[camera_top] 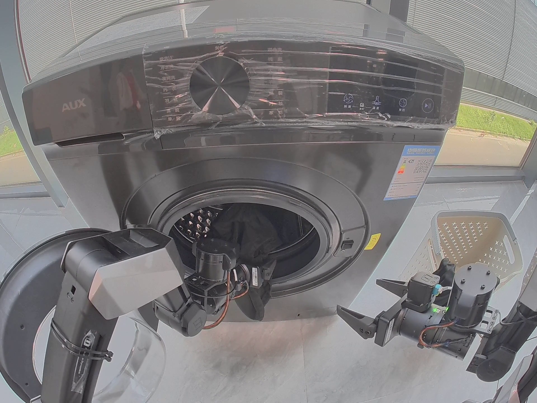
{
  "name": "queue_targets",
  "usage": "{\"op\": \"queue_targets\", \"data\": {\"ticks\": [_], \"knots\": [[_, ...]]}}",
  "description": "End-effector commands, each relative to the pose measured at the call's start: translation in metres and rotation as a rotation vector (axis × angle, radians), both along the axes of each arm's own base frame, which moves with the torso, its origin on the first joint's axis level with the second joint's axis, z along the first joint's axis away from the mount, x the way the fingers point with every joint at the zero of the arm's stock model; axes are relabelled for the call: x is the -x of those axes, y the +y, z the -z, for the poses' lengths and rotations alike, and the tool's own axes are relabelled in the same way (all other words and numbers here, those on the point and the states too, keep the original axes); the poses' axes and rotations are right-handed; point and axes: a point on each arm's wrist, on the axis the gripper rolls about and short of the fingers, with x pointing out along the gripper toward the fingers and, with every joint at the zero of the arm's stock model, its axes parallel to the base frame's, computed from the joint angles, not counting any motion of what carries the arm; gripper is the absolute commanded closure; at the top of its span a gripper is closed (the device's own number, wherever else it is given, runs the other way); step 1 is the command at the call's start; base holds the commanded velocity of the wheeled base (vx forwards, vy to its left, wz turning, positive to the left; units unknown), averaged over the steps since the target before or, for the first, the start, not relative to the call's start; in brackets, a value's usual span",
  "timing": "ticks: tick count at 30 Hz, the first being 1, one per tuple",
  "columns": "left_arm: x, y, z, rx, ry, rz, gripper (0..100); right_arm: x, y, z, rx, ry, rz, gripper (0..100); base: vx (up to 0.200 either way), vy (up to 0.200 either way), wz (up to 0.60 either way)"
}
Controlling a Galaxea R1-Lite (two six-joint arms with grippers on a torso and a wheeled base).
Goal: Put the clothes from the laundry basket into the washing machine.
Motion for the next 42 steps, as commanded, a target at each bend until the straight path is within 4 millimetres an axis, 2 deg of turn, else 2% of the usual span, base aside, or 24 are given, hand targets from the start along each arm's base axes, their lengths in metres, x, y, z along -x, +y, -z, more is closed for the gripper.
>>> {"op": "queue_targets", "data": {"ticks": [1, 6, 9, 12, 17, 21, 26, 33, 34, 38, 42], "knots": [[0.0, 0.0, 0.012, -0.016, 0.022, -0.001, 100, 0.0, 0.0, 0.0, 0.0, 0.0, -0.002, 0, 0.0, 0.0, 0.0], [-0.001, 0.002, 0.021, -0.043, 0.025, 0.001, 100, 0.0, 0.0, 0.0, -0.001, -0.001, -0.002, 0, 0.0, 0.0, 0.0], [-0.005, 0.0, 0.018, -0.032, 0.001, -0.006, 100, 0.0, 0.0, -0.001, -0.002, -0.002, -0.002, 0, 0.0, 0.0, 0.0], [-0.011, -0.004, 0.01, -0.007, -0.038, -0.009, 100, 0.0, 0.0, -0.001, -0.002, -0.002, -0.002, 0, 0.0, 0.0, 0.0], [-0.039, -0.014, -0.022, 0.127, -0.191, -0.096, 100, 0.0, 0.001, -0.001, -0.002, -0.002, -0.003, 0, 0.0, 0.0, 0.0], [-0.059, -0.014, -0.033, 0.17, -0.288, -0.16, 100, 0.0, 0.001, -0.001, -0.003, -0.003, -0.005, 0, 0.0, 0.0, 0.0], [-0.079, -0.016, -0.041, 0.207, -0.38, -0.22, 100, 0.001, 0.001, -0.002, -0.005, -0.006, -0.005, 0, 0.0, 0.0, 0.0], [-0.083, -0.013, -0.039, 0.192, -0.396, -0.231, 100, 0.001, 0.001, -0.002, -0.005, -0.006, -0.006, 0, 0.0, 0.0, 0.0], [-0.083, -0.013, -0.039, 0.191, -0.395, -0.229, 0, 0.001, 0.001, -0.001, -0.004, -0.005, -0.006, 0, 0.0, 0.0, 0.0], [-0.082, -0.013, -0.039, 0.191, -0.392, -0.231, 0, 0.001, 0.001, -0.001, -0.004, -0.005, -0.006, 0, 0.0, 0.0, 0.0], [-0.062, -0.008, -0.035, 0.144, -0.301, -0.22, 0, 0.001, 0.001, 0.0, -0.001, -0.001, -0.006, 0, 0.0, 0.0, 0.0]]}}
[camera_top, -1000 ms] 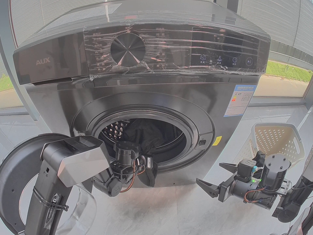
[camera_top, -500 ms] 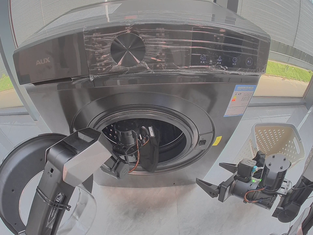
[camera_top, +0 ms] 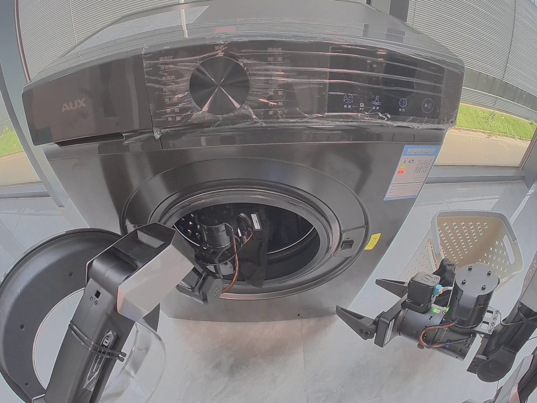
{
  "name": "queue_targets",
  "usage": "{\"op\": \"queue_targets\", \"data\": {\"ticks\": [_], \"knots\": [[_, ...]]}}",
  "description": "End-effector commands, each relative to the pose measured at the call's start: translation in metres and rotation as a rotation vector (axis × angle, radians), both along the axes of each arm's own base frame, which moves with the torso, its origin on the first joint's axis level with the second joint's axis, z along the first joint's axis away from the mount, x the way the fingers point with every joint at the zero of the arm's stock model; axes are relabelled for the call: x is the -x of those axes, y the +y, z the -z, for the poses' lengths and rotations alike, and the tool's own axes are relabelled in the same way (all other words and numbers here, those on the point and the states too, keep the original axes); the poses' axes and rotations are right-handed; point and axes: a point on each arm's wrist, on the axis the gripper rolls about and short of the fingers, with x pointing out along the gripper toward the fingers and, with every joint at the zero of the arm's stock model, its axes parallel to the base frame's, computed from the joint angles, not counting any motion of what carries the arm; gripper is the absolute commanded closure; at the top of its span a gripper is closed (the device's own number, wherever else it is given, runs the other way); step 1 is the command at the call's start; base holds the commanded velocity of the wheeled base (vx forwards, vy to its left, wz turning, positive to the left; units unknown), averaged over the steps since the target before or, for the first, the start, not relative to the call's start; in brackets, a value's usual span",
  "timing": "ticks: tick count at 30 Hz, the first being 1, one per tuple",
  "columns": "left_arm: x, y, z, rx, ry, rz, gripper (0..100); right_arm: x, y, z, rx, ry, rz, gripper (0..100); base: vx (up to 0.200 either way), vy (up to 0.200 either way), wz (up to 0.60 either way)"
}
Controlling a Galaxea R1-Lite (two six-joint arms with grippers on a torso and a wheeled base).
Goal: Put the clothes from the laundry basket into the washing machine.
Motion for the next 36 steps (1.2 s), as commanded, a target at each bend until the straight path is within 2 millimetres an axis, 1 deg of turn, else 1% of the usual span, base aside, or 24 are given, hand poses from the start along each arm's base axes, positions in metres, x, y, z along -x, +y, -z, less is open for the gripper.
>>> {"op": "queue_targets", "data": {"ticks": [1, 3, 4, 6, 7, 8, 9, 10, 15, 20, 27, 31, 33, 34, 36], "knots": [[0.03, 0.007, 0.002, -0.055, 0.129, 0.032, 0, 0.0, 0.0, 0.002, 0.005, 0.006, 0.0, 0, 0.0, 0.0, 0.0], [0.041, 0.007, 0.002, -0.076, 0.17, 0.061, 0, 0.0, 0.0, 0.002, 0.006, 0.008, -0.001, 0, 0.0, 0.0, 0.0], [0.047, 0.007, -0.003, -0.081, 0.18, 0.093, 0, 0.0, 0.0, 0.002, 0.006, 0.008, -0.001, 0, 0.0, 0.0, 0.0], [0.052, 0.009, -0.007, -0.091, 0.202, 0.136, 0, 0.0, 0.0, 0.002, 0.007, 0.009, -0.001, 0, 0.0, 0.0, 0.0], [0.053, 0.01, -0.007, -0.094, 0.209, 0.141, 0, 0.001, 0.0, 0.002, 0.006, 0.01, -0.002, 0, 0.0, 0.0, 0.0], [0.059, 0.013, -0.005, -0.11, 0.247, 0.165, 0, 0.001, 0.0, 0.002, 0.007, 0.009, -0.003, 0, 0.0, 0.0, 0.0], [0.059, 0.013, -0.005, -0.11, 0.247, 0.165, 0, 0.001, 0.0, 0.002, 0.007, 0.009, -0.003, 0, 0.0, 0.0, 0.0], [0.064, 0.013, -0.001, -0.122, 0.271, 0.187, 0, 0.001, 0.0, 0.002, 0.007, 0.009, -0.003, 0, 0.0, 0.0, 0.0], [0.069, 0.012, 0.007, -0.138, 0.298, 0.197, 0, 0.001, 0.0, 0.002, 0.006, 0.01, -0.001, 0, 0.0, 0.0, 0.0], [0.077, 0.014, 0.032, -0.199, 0.364, 0.218, 0, 0.003, -0.002, 0.002, 0.006, 0.012, -0.004, 0, 0.0, 0.0, 0.0], [0.075, 0.012, 0.057, -0.231, 0.393, 0.231, 0, 0.003, -0.002, 0.001, 0.004, 0.009, -0.005, 0, 0.0, 0.0, 0.0], [0.071, 0.011, 0.064, -0.231, 0.392, 0.229, 0, 0.003, -0.002, 0.001, 0.005, 0.007, -0.006, 0, 0.0, 0.0, 0.0], [0.069, 0.009, 0.064, -0.228, 0.385, 0.226, 0, 0.003, -0.002, 0.0, 0.004, 0.006, -0.006, 0, 0.0, 0.0, 0.0], [0.068, 0.009, 0.063, -0.226, 0.38, 0.226, 100, 0.004, -0.002, 0.0, 0.002, 0.007, -0.005, 0, 0.0, 0.0, 0.0], [0.067, 0.008, 0.063, -0.224, 0.375, 0.224, 100, 0.004, -0.002, -0.001, 0.001, 0.002, -0.006, 0, 0.0, 0.0, 0.0]]}}
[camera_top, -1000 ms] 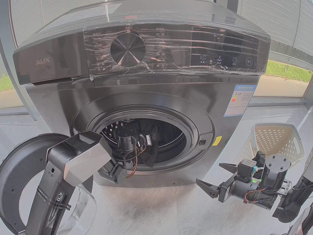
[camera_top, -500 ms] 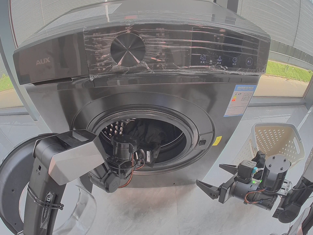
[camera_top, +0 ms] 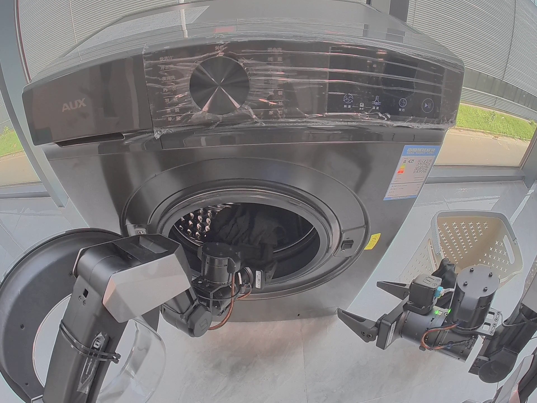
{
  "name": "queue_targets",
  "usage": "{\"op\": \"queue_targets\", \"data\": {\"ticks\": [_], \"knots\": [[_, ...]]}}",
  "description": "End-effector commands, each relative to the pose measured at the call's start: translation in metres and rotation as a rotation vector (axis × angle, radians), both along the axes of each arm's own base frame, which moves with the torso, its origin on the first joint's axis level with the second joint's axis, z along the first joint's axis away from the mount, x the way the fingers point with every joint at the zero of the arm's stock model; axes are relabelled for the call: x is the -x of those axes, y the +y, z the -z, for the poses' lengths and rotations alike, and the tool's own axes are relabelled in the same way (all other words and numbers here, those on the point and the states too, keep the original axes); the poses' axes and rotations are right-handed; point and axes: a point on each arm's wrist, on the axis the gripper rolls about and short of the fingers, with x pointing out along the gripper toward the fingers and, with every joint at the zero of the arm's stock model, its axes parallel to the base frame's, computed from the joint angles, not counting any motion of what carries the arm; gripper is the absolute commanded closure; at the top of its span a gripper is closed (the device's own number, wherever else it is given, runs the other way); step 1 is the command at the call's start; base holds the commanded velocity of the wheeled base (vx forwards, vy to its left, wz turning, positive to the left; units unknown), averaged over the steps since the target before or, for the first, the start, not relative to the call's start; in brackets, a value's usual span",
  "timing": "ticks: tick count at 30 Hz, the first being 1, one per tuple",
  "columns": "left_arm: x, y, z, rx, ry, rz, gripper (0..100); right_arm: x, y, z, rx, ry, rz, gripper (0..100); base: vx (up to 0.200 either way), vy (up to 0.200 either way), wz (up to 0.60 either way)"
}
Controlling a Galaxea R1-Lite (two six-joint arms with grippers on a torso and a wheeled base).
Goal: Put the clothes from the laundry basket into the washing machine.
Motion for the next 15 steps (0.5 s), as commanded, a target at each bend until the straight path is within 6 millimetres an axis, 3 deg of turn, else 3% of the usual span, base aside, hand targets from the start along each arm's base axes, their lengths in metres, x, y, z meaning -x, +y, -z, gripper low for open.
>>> {"op": "queue_targets", "data": {"ticks": [1, 6, 15], "knots": [[-0.002, -0.001, 0.007, -0.003, 0.006, -0.005, 100, 0.0, 0.0, -0.002, -0.004, -0.007, -0.001, 0, 0.0, 0.0, 0.0], [-0.006, -0.002, 0.003, 0.009, -0.017, -0.012, 100, 0.001, 0.0, -0.001, -0.003, -0.005, -0.001, 0, 0.0, 0.0, 0.0], [-0.048, 0.003, -0.037, 0.121, -0.244, -0.157, 100, 0.001, 0.0, -0.002, -0.004, -0.006, -0.002, 0, 0.0, 0.0, 0.0]]}}
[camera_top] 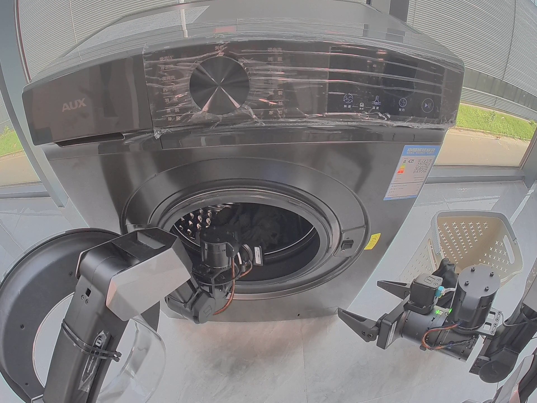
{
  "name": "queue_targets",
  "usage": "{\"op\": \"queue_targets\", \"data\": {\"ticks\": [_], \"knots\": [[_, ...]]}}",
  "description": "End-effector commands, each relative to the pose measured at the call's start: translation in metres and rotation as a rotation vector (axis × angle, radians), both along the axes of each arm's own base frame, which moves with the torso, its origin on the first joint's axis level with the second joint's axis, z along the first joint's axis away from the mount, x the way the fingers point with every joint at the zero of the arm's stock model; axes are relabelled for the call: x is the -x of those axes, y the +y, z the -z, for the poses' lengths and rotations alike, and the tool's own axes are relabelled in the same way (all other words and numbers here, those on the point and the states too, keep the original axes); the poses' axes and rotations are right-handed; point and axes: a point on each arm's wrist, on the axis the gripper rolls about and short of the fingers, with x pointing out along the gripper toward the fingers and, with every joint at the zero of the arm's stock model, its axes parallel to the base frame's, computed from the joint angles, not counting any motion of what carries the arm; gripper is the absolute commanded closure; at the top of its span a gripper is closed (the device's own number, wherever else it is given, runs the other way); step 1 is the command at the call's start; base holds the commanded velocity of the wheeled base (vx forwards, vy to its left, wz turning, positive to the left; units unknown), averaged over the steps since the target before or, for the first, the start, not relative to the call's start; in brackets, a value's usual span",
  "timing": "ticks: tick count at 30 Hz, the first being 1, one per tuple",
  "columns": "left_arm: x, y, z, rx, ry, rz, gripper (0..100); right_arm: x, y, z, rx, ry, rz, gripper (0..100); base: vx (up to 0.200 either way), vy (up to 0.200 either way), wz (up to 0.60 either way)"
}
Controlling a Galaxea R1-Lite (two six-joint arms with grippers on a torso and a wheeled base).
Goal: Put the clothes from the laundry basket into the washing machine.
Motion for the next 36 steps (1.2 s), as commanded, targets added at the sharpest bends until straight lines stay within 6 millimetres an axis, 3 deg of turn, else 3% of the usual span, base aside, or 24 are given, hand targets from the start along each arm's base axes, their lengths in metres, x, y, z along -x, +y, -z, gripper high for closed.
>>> {"op": "queue_targets", "data": {"ticks": [1, 7, 18, 19, 27, 36], "knots": [[-0.026, 0.008, -0.015, 0.056, -0.111, -0.093, 100, 0.0, 0.0, 0.0, -0.001, -0.001, -0.002, 0, 0.0, 0.0, 0.0], [-0.05, 0.014, -0.018, 0.096, -0.205, -0.174, 100, 0.001, 0.003, -0.001, -0.005, -0.006, -0.014, 0, 0.0, 0.0, 0.0], [-0.048, 0.013, -0.018, 0.091, -0.198, -0.171, 100, 0.002, 0.002, -0.001, -0.003, -0.004, -0.012, 0, 0.0, 0.0, 0.0], [-0.048, 0.012, -0.018, 0.091, -0.198, -0.169, 0, 0.002, 0.002, -0.001, -0.003, -0.004, -0.012, 0, 0.0, 0.0, 0.0], [-0.044, 0.008, -0.02, 0.099, -0.193, -0.159, 0, 0.002, 0.002, -0.001, -0.003, -0.004, -0.012, 0, 0.0, 0.0, 0.0], [-0.005, -0.007, -0.015, 0.038, -0.093, -0.089, 0, 0.001, 0.002, -0.002, -0.004, -0.007, -0.01, 0, 0.0, 0.0, 0.0]]}}
